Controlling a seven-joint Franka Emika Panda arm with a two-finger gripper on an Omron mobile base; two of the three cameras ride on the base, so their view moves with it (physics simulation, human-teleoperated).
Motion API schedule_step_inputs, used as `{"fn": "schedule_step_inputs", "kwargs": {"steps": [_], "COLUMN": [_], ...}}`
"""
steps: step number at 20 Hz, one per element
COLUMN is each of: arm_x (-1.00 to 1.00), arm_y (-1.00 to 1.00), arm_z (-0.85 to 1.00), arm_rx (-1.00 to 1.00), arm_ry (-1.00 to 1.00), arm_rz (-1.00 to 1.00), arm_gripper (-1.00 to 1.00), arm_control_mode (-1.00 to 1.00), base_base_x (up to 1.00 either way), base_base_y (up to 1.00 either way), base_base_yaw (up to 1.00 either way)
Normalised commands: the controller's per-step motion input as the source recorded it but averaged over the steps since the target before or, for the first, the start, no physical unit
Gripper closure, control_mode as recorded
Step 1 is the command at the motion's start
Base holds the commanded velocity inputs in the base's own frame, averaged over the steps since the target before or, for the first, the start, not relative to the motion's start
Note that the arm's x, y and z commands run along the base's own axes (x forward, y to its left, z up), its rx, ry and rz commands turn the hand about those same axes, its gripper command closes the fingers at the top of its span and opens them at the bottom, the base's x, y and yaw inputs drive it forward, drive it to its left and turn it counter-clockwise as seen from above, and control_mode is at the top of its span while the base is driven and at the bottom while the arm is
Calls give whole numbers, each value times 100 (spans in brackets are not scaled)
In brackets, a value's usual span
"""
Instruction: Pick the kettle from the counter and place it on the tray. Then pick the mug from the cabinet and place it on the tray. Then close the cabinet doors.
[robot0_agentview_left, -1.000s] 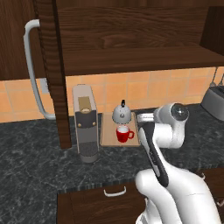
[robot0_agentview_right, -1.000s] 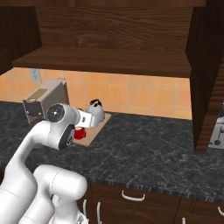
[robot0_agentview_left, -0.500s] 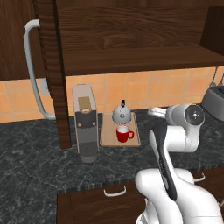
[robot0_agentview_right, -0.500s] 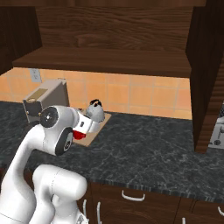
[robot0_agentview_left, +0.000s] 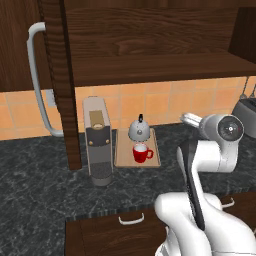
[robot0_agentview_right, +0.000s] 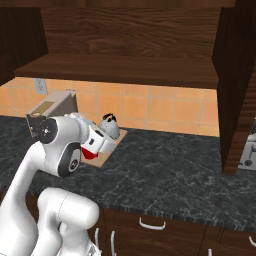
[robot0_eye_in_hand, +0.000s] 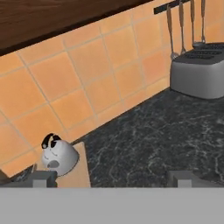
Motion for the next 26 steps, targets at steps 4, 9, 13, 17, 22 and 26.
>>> {"fn": "schedule_step_inputs", "kwargs": {"steps": [4, 9, 13, 17, 22, 26], "arm_x": [-23, -27, -29, -28, -25, -30], "arm_y": [-10, -15, -26, -31, -20, -29], "arm_z": [38, 38, 37, 30, 23, 26], "arm_rx": [0, 0, 0, 0, 0, 0], "arm_ry": [-4, -3, -5, -5, -4, -3], "arm_rz": [-10, -6, -10, -18, -21, -26], "arm_gripper": [-100, -100, -100, -100, -100, -100], "arm_control_mode": [-100, -100, -100, -100, -100, -100], "base_base_x": [0, 0, 0, 0, 0, 0], "base_base_y": [0, 0, 0, 0, 0, 0], "base_base_yaw": [0, 0, 0, 0, 0, 0]}}
